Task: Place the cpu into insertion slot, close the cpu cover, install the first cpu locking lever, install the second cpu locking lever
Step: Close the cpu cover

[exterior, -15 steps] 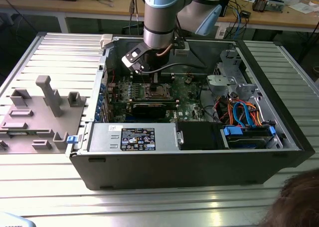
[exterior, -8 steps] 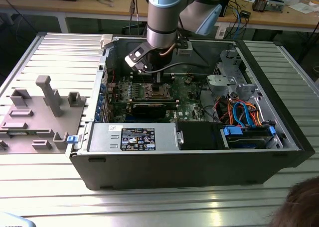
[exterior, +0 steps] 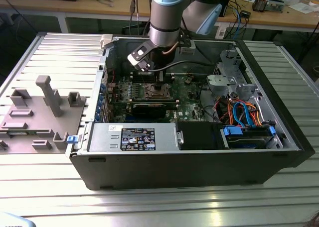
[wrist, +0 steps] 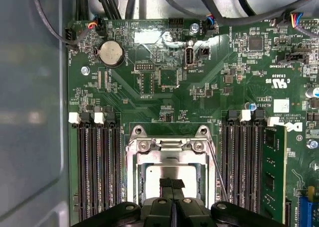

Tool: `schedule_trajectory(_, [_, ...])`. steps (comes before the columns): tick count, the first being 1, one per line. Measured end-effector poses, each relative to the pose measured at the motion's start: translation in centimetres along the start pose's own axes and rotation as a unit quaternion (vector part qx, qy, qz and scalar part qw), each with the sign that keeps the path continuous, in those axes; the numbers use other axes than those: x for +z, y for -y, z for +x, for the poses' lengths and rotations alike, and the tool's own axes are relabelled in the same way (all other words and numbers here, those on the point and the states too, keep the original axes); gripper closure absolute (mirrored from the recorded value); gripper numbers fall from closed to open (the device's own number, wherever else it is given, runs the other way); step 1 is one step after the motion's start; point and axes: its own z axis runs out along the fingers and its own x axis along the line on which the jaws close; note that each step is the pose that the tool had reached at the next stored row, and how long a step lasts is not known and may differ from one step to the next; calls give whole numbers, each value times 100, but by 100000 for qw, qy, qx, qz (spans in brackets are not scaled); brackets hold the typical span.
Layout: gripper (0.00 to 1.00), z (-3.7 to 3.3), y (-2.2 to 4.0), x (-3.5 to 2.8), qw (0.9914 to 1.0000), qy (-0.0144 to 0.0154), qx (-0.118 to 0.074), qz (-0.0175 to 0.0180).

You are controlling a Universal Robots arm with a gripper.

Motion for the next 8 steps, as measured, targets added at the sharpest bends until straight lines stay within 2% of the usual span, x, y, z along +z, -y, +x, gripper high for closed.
schedule_trajectory(4, [89,1,0,-43,100000,0,3,0])
schedule_trajectory(8, [89,2,-4,-116,100000,-4,4,-3])
